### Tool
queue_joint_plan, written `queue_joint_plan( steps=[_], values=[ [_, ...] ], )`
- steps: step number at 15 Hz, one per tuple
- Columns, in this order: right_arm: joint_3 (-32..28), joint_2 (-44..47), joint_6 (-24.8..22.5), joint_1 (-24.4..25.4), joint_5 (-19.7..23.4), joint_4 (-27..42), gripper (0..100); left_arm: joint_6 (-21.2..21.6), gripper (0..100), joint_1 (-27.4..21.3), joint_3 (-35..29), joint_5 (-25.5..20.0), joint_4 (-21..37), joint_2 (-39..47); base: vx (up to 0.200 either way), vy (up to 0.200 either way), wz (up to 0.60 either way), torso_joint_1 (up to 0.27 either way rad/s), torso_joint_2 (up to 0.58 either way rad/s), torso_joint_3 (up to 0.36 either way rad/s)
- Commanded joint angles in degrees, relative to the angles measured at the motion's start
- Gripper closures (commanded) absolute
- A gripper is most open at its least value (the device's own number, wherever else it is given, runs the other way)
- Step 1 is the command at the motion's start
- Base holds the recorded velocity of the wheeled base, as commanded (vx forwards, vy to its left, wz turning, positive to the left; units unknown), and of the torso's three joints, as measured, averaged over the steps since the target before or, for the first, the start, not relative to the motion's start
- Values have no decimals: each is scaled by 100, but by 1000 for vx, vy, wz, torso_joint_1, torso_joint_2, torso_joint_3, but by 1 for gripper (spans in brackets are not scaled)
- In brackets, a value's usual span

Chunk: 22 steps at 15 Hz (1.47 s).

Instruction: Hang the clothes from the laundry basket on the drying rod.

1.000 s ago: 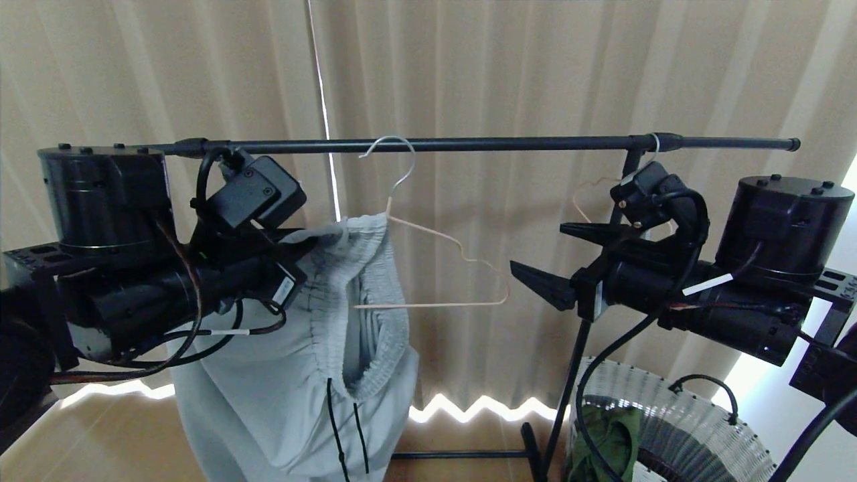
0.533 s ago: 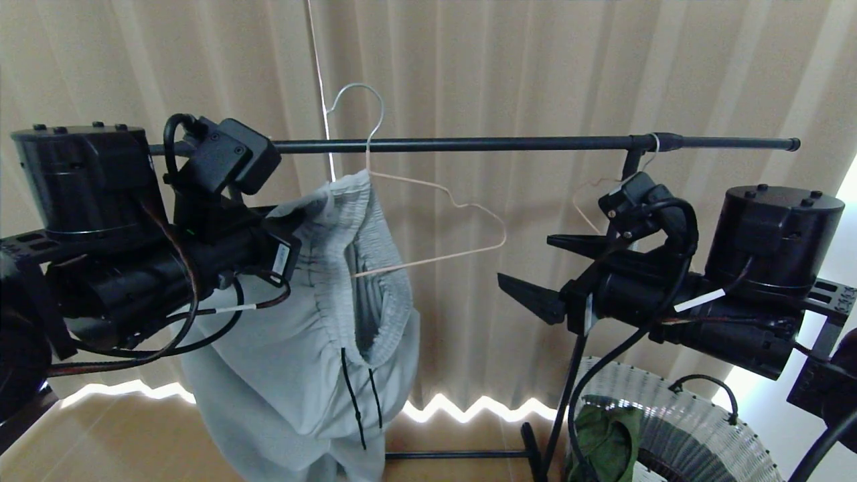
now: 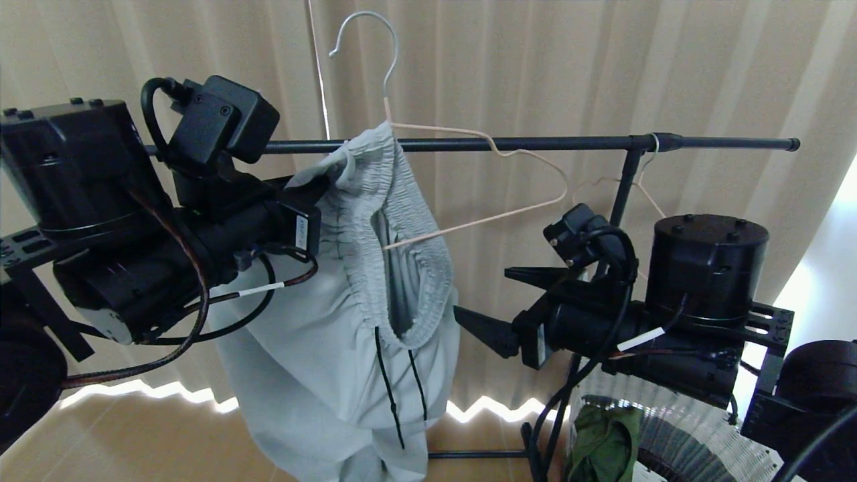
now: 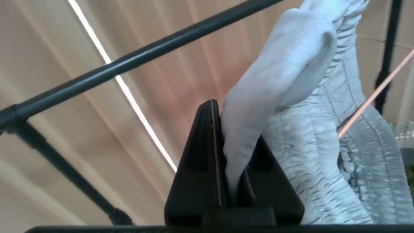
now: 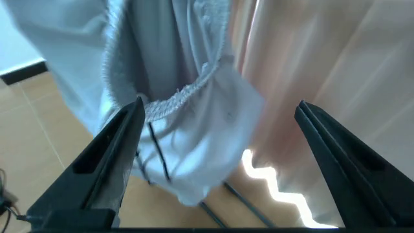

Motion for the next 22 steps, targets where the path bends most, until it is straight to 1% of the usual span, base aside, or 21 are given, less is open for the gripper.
queue_joint_plan(
  steps=[1,6,10,11,13,15,16,19,22],
  values=[
    [-115,271,-5,50,-79,-3,0,3,100,-77,16,-68,-56,22,0,0,0,0,0,0],
    [-396,552,110,23,-185,-12,0,3,100,-244,16,-103,-108,-13,0,0,0,0,0,0],
    [-651,869,110,14,-255,-12,0,12,100,-350,33,-112,-179,-74,0,0,0,0,0,0],
    [-695,921,110,14,-264,-12,100,3,100,-402,33,-112,-179,-101,0,0,0,0,0,0],
    [-730,948,110,6,-264,-12,100,3,100,-394,-2,-112,-179,-74,0,0,0,0,0,0],
    [-695,904,110,-100,-387,-12,100,12,100,-332,7,-103,-179,-66,0,0,0,0,0,0],
    [-677,860,101,-249,-431,-12,100,29,100,-279,7,-103,-179,-48,0,0,0,0,0,0],
    [-809,667,66,-900,-492,-38,100,179,100,134,33,-103,-179,-22,0,0,0,0,0,0],
    [-1178,728,48,-1489,-492,-29,100,266,100,222,60,-95,-179,-39,0,0,0,0,0,0]
  ],
)
